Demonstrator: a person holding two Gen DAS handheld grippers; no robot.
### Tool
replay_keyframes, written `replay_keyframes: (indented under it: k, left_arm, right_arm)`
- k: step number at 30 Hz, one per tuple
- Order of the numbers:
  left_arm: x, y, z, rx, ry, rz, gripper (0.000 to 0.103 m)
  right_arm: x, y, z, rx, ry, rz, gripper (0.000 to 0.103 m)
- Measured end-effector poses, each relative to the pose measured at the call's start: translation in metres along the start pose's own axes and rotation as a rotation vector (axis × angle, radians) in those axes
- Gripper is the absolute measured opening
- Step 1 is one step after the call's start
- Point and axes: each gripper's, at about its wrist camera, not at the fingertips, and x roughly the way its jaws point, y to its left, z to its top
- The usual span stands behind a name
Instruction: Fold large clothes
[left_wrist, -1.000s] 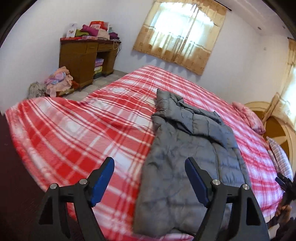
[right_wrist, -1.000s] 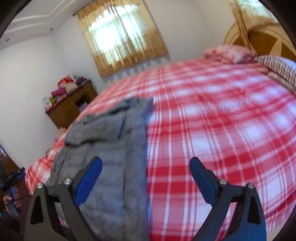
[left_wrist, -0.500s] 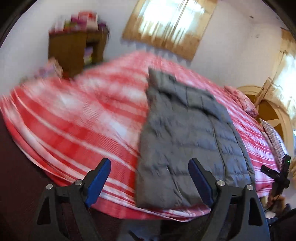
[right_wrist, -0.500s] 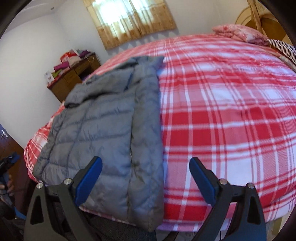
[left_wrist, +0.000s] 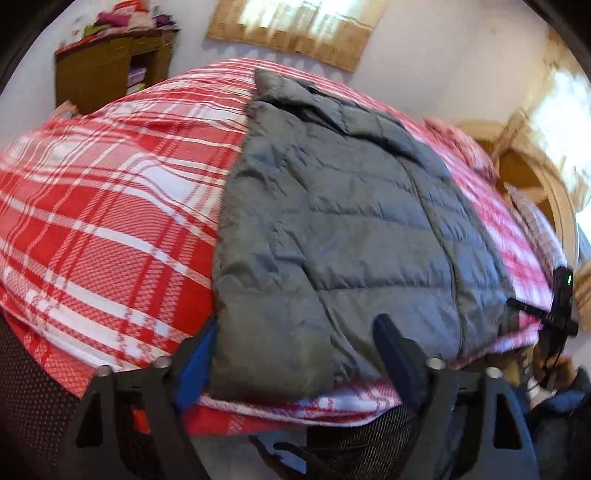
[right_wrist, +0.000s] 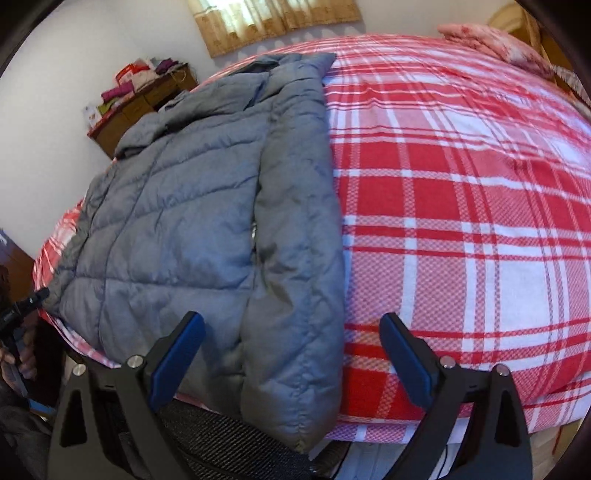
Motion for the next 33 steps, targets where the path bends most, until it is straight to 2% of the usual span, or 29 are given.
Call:
replay_keyframes:
  k: [2,3,5,6,7,8,10,17,20,26,33]
  left_arm:
    - [0.002,-0.003,-0.003,0.038,0.008,0.038,0.056]
    - [0.001,-0.002,-0.005,0.038,0.005,0.05,0.052]
    - [0.003,0.004,-0.005,0.012,0.001,0.049,0.037]
    - [0.003,0.007,-0.006,-0.014,0.007,0.035,0.033]
    - [0.004,0.009,-0.006,-0.034,0.017,0.024,0.025]
    - [0.003,0.009,-0.005,-0.048,0.022,0.015,0.02]
    - [-0.001,0.004,-0.003,-0.045,0.009,0.006,0.016]
    - [-0.059,-0.016,0.015,-0.043,-0.168,-0.17,0.014]
    - [-0.082,-0.029,0.022,-0.019,-0.225,-0.192,0.014]
    - [-0.127,-0.054,0.024,0.034,-0.345,-0.28,0.014]
    - [-0.184,-0.071,0.043,0.074,-0.457,-0.293,0.014]
  right_arm:
    - [0.002,0.003,-0.004,-0.023,0.01,0.001,0.092]
    - [0.003,0.006,-0.005,-0.042,0.011,-0.012,0.085]
    - [0.006,0.01,-0.006,-0.074,0.006,-0.033,0.065]
    - [0.006,0.01,-0.005,-0.07,0.008,-0.015,0.043]
    - [0.006,0.009,-0.003,-0.057,0.013,0.021,0.026]
    - [0.005,0.008,-0.002,-0.042,0.015,0.048,0.021]
    - [0.002,0.01,-0.001,-0.039,0.009,0.064,0.016]
    - [-0.054,0.012,0.011,0.001,-0.162,0.212,0.014]
    - [-0.084,0.016,0.018,-0.012,-0.246,0.258,0.014]
    - [-0.134,0.027,0.022,-0.066,-0.362,0.27,0.014]
    - [-0.199,0.03,0.038,-0.105,-0.504,0.3,0.014]
